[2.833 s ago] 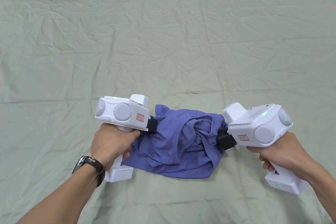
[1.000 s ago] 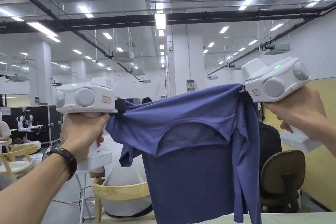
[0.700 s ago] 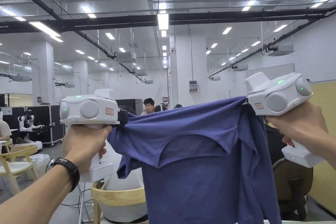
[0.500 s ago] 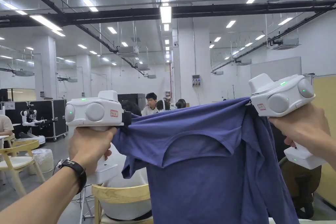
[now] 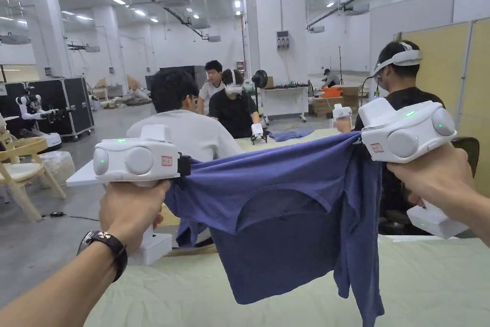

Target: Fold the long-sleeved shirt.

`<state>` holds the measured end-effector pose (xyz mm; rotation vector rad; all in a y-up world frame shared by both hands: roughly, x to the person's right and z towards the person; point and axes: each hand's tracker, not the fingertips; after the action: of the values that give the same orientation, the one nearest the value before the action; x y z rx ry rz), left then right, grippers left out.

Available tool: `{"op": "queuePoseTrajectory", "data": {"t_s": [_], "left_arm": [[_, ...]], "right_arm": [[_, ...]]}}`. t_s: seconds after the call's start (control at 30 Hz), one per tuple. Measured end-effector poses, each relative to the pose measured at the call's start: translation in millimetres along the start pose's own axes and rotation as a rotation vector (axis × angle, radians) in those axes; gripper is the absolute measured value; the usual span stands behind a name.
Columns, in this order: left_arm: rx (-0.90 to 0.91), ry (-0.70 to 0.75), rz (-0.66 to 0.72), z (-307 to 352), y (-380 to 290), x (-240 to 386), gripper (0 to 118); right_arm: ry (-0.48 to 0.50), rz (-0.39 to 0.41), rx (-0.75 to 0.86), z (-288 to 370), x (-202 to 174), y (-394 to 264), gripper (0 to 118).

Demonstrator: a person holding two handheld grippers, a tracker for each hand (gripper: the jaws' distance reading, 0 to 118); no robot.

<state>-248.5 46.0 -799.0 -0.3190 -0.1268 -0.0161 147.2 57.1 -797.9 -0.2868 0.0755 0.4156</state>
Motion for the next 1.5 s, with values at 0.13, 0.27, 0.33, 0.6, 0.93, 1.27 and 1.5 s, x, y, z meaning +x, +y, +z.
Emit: {"op": "queuePoseTrajectory", "data": {"t_s": [0.13, 0.27, 0.33, 0.6, 0.93, 1.27, 1.5], "left_arm": [[-0.104, 0.008, 0.02, -30.9, -62.6, -2.0, 13], [-0.229, -0.007, 0.047, -48.2, -129.5, -0.5, 13], [-0.255, 0.0, 0.054, -48.1, -155.5, 1.3, 13], [-0.344, -0.021, 0.081, 5.6, -237.4, 4.3, 13], [-0.497, -0.076, 0.112, 148.7, -364.0, 18.6, 13], [-0.596, -0.115, 0.132, 273.3, -462.5, 32.7, 12], [-0.616, -0.098, 0.202, 283.4, -495.7, 32.3, 20]], "right_arm": [[0.046, -0.006, -0.096, -32.6, -31.0, -59.3, 13], [0.096, -0.026, -0.205, -58.2, -58.3, -119.8, 13], [0.112, -0.036, -0.24, -60.5, -68.7, -145.2, 13], [0.168, -0.108, -0.331, -0.4, -93.3, -229.2, 13], [0.252, -0.214, -0.425, 148.6, -136.2, -350.3, 13], [0.344, -0.218, -0.464, 266.9, -165.4, -425.4, 13], [0.376, -0.231, -0.506, 278.9, -172.8, -432.1, 22]]}}
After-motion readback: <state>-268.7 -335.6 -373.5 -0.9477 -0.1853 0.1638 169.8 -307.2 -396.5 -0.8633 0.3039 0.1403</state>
